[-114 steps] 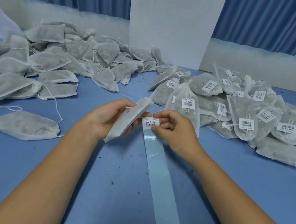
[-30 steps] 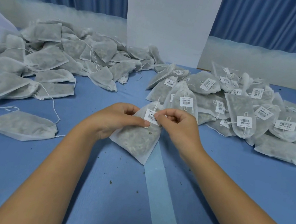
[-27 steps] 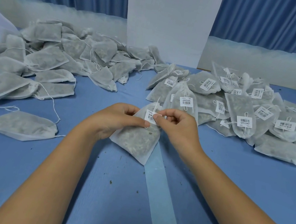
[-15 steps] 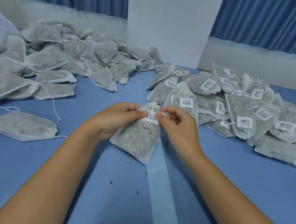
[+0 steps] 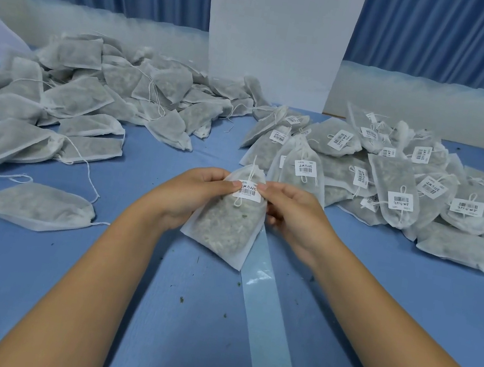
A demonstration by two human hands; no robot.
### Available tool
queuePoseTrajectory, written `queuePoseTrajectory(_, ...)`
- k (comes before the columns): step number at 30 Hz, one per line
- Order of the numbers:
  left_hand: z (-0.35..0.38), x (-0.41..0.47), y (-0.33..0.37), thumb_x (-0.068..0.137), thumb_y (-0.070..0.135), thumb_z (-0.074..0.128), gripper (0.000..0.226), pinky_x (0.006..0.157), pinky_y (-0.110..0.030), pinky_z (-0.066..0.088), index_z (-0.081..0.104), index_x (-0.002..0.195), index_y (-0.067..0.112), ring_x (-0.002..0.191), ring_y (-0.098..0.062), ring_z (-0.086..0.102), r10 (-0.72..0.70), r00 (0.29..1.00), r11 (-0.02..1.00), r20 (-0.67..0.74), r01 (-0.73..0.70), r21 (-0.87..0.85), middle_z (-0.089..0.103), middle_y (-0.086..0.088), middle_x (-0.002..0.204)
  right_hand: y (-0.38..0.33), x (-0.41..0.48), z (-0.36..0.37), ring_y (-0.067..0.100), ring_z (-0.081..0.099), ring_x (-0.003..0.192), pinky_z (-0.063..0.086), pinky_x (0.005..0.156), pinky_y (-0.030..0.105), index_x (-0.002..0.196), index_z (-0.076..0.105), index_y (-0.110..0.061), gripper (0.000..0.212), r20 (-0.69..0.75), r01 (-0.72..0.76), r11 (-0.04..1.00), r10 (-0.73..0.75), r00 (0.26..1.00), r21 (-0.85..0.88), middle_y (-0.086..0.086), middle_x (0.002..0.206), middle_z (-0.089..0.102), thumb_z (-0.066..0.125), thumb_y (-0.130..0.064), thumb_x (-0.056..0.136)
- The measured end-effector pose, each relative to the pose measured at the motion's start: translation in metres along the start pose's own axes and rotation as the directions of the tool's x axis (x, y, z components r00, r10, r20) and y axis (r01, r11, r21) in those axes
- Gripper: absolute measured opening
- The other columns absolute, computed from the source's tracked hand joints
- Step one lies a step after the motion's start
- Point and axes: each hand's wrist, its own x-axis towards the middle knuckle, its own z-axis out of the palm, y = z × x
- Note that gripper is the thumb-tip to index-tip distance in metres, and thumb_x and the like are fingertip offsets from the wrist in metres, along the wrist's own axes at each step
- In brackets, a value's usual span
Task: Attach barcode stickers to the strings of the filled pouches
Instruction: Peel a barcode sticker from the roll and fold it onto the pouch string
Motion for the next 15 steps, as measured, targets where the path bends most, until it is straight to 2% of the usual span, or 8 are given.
queuePoseTrajectory(5,0.0003,0.0005,-0.0001,0.096,0.021,0.062,0.018,0.077,-0.029,0.054,0.069,0.106,0.008,0.084,-0.017,0.068,0.002,1.000,1.000,-0.029,-0.002,-0.021,0.074,-0.005,0.093,-0.0026,-0.0015,0.0018,0.013,0.056,0.065,0.043,0.055,0.022,0.108,0.066,-0.012,0.027,0.006,0.025,0.995,-0.025,1.000,-0.093,0.003,0.083,0.070,0.075,-0.020,0.084)
queuePoseTrajectory(10,0.0058,0.0037,-0.0016,0.095,0.023,0.064,0.014,0.078,-0.030,0.055,0.070,0.094,0.010,0.082,-0.017,0.069,-0.032,0.995,0.998,-0.096,0.028,-0.049,0.074,-0.004,0.088,-0.0024,-0.0021,0.0035,0.016,0.059,0.069,0.049,0.061,0.024,0.107,0.060,-0.022,0.030,-0.082,0.042,0.988,-0.055,0.995,-0.151,0.006,0.084,0.073,0.077,-0.026,0.082)
queuePoseTrajectory(12,0.0090,0.0060,-0.0026,0.096,0.023,0.064,0.014,0.078,-0.030,0.055,0.069,0.091,0.011,0.081,-0.018,0.068,-0.046,0.988,0.996,-0.147,0.033,-0.088,0.074,-0.005,0.087,-0.0015,-0.0033,0.0041,0.011,0.065,0.070,0.051,0.061,0.022,0.109,0.053,-0.027,0.036,-0.042,0.092,0.976,-0.103,0.994,-0.199,0.001,0.083,0.075,0.077,-0.027,0.082)
queuePoseTrajectory(15,0.0101,0.0078,-0.0031,0.095,0.027,0.064,0.020,0.077,-0.032,0.056,0.069,0.097,0.008,0.081,-0.019,0.069,-0.051,0.982,0.993,-0.184,0.030,-0.113,0.074,-0.008,0.091,0.0001,-0.0049,0.0049,0.007,0.065,0.066,0.049,0.059,0.018,0.106,0.049,-0.032,0.037,-0.002,0.221,0.953,-0.226,0.974,-0.205,-0.001,0.078,0.074,0.075,-0.017,0.084)
